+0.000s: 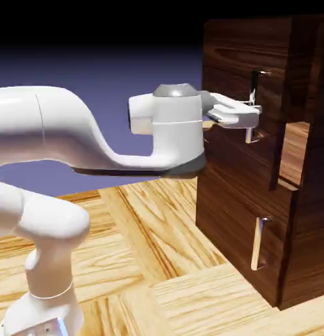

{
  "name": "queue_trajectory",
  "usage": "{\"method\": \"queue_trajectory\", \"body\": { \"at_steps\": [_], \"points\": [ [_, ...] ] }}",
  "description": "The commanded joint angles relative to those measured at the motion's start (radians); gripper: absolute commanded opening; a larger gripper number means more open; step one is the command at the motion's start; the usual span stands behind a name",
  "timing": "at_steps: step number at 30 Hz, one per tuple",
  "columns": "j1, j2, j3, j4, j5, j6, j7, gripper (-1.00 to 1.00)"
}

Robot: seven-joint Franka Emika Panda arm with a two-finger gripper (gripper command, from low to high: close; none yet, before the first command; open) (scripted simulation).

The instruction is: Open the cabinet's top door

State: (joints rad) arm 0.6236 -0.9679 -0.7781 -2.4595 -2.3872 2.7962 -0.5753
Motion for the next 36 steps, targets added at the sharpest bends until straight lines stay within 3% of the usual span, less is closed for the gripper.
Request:
{"method": "queue_trajectory", "body": {
  "at_steps": [1,10,19,28,36],
  "points": [
    [-0.036,-0.012,0.034,-0.029,0.027,-0.017,-0.007,-1.0],
    [-0.315,-0.178,0.358,-0.272,0.355,-0.186,-0.117,-1.0],
    [-0.406,-0.372,0.674,-0.421,0.746,-0.403,-0.253,-1.0],
    [-0.376,-0.458,1.0,-0.441,1.093,-0.671,-0.316,-1.0],
    [-0.38,-0.416,1.29,-0.353,1.353,-0.922,-0.316,-1.0]
  ]
}}
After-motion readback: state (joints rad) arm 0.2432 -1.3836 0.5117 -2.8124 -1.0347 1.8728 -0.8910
